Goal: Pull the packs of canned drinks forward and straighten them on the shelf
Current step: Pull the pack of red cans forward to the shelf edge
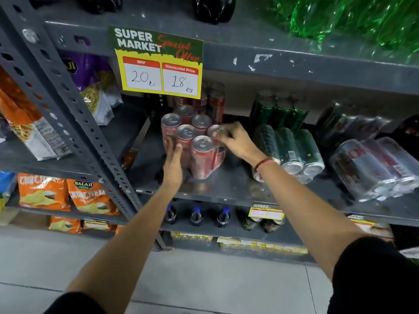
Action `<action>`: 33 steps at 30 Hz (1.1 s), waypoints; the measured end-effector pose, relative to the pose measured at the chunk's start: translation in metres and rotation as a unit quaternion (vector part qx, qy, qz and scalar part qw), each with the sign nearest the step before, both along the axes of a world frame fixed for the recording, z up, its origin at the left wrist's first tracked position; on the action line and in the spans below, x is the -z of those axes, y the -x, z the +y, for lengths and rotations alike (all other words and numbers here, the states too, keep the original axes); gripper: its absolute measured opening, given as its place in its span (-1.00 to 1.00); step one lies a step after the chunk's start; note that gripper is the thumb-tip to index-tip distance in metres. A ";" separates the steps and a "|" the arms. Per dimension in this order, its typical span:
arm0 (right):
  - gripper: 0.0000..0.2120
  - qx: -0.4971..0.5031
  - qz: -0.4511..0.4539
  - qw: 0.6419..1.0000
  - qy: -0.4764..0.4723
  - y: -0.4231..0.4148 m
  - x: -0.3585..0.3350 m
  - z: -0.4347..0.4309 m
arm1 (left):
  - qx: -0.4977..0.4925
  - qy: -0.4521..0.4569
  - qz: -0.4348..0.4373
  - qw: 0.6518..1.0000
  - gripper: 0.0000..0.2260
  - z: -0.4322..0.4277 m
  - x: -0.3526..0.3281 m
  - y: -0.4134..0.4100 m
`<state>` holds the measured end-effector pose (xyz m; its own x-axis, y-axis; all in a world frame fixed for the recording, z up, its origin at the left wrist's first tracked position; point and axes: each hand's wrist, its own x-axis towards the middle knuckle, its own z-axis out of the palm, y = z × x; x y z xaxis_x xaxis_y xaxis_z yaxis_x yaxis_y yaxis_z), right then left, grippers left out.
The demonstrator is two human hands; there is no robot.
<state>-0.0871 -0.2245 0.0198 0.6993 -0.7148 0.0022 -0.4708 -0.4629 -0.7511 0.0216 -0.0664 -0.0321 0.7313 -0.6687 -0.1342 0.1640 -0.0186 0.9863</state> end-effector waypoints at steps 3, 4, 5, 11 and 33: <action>-0.49 0.020 -0.017 0.998 0.051 0.017 0.007 0.041 | 0.065 0.008 0.015 0.998 -0.43 -0.008 0.000 -0.027; -0.48 0.039 -0.034 0.996 0.066 0.019 0.008 0.059 | 0.071 0.004 0.009 0.997 -0.50 -0.009 -0.006 -0.030; -0.46 0.056 -0.045 0.995 0.075 0.018 0.008 0.076 | 0.078 -0.011 0.000 0.997 -0.55 -0.011 -0.010 -0.034; -0.55 0.137 -0.079 0.987 0.038 0.008 0.000 0.082 | -0.060 -0.120 -0.052 0.990 -0.45 0.006 -0.019 -0.037; -0.23 -0.020 0.064 0.996 0.067 -0.049 -0.022 -0.006 | -0.111 -0.136 -0.202 0.964 0.33 0.000 -0.010 0.040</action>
